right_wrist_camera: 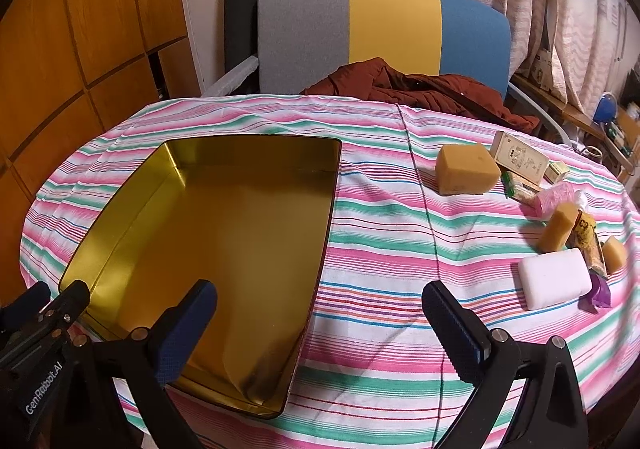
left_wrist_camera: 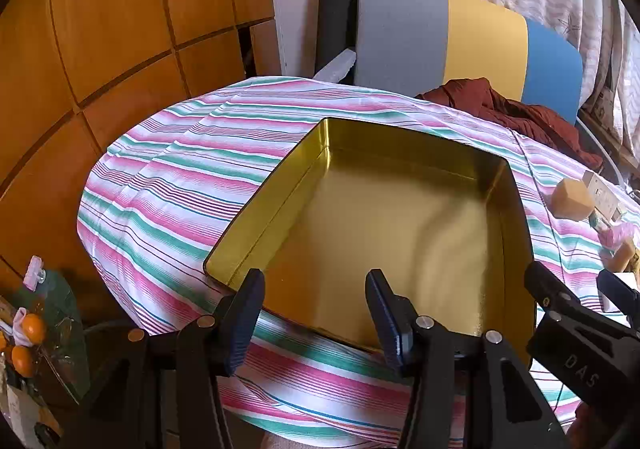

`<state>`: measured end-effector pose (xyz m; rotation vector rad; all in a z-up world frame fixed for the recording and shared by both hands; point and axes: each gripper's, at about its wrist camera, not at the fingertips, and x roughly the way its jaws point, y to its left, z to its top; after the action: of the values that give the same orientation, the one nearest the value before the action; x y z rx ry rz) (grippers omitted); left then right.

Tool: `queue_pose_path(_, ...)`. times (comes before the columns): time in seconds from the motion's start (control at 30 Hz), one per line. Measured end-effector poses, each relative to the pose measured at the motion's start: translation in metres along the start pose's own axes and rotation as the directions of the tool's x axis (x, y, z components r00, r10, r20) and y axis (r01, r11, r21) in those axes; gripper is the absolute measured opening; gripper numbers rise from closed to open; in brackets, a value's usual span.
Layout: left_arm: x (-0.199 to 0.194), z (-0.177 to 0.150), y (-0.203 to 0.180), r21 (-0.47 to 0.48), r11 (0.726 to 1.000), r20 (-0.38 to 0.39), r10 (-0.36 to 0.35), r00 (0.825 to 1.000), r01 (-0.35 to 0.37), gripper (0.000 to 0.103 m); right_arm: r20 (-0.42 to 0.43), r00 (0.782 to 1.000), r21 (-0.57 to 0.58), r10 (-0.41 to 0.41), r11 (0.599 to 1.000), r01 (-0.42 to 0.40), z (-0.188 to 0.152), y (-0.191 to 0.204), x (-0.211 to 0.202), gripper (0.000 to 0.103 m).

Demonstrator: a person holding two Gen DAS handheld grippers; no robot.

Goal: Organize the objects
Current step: 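Move both tools from the gold tray toward the scattered items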

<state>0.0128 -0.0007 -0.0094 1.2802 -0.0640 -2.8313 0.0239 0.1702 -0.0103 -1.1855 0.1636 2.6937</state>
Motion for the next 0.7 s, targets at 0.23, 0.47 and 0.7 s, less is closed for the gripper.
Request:
queue_pose_path(0.23,-0.0005,-0.0010,-0.0034,0.009,1.000,-0.001,-0.004,1.000,0.004,0.053,-0.001,1.000,0.005,-0.005,1.000,0.005,-0.0006,-0.0032,0.0001,0.103)
queue_pose_path(0.47,-0.0011,-0.0023,-0.0042,0.012,1.000,-0.002,-0.004,1.000,0.004,0.053,-0.002,1.000,0.011,-0.004,1.000,0.004,-0.0005,-0.0059,-0.0003,0.103)
queue_pose_path(0.7,-0.0021,-0.0015,-0.0056,0.011,1.000,0.000,0.000,1.000,0.000,0.053,0.003,1.000,0.006,-0.003,1.000,0.003,-0.0006,-0.0047,-0.0020,0.103)
